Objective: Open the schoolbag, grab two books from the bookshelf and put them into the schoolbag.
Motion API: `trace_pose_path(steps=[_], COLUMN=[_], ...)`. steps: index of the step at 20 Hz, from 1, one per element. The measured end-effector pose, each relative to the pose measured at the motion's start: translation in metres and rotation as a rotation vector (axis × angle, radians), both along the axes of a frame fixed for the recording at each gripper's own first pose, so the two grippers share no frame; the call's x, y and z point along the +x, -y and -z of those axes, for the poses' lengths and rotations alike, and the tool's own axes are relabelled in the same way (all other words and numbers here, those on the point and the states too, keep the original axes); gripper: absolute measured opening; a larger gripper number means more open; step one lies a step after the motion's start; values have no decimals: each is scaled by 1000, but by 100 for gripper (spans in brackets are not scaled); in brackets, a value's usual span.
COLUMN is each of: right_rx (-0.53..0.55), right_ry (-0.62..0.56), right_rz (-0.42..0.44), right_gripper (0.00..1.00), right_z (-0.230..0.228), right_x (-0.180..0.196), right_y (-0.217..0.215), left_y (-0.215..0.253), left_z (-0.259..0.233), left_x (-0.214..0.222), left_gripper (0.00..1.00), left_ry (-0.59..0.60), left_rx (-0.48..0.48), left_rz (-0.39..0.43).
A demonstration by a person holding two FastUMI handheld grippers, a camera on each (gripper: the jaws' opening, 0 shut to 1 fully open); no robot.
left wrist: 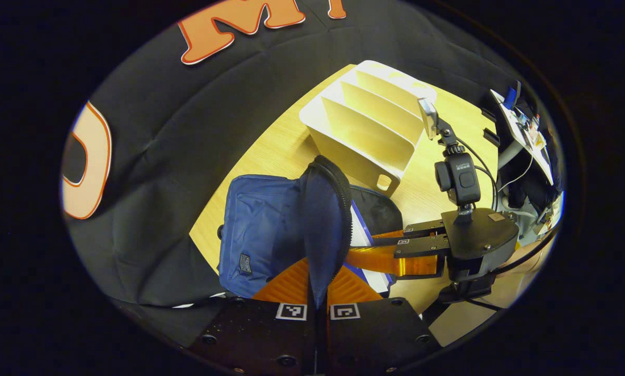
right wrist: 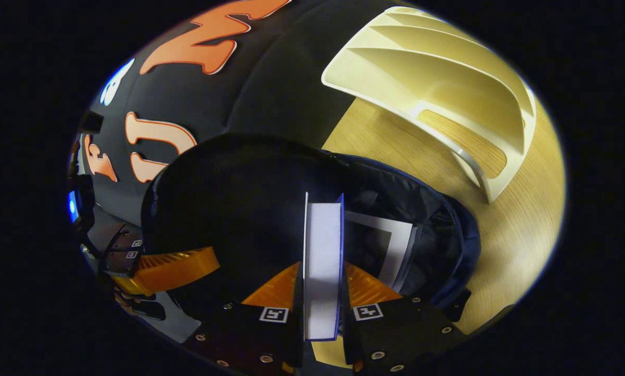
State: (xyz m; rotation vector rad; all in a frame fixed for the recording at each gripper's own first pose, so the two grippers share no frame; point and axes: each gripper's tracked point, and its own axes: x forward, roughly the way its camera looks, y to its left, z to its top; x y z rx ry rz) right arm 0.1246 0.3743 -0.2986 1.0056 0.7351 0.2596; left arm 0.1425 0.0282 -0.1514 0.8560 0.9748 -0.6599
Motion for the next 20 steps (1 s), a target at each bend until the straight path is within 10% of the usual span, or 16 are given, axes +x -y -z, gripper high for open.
trace_pose_path(steps=[5, 6, 7, 9, 20], right_rx=[-40, -46, -54, -78, -123], right_ry=[-33, -35, -43, -73, -87], right_rz=[-12, -13, -15, -25, -63], right_gripper=[58, 47, 80, 94, 97], right_z=[0, 1, 3, 8, -2], right_x=[-5, -7, -9, -15, -31], right_y=[10, 12, 14, 18, 37], left_y=[-9, -11, -11, -11, -15], left_z=[4, 4, 4, 3, -1], left_x=[4, 3, 3, 5, 4], left_gripper=[2, 2, 2, 2, 2], left_ry=[-21, -21, -18, -17, -13], left_rx=[-33, -32, -29, -27, -42], left_rz=[-49, -49, -48, -46, -56])
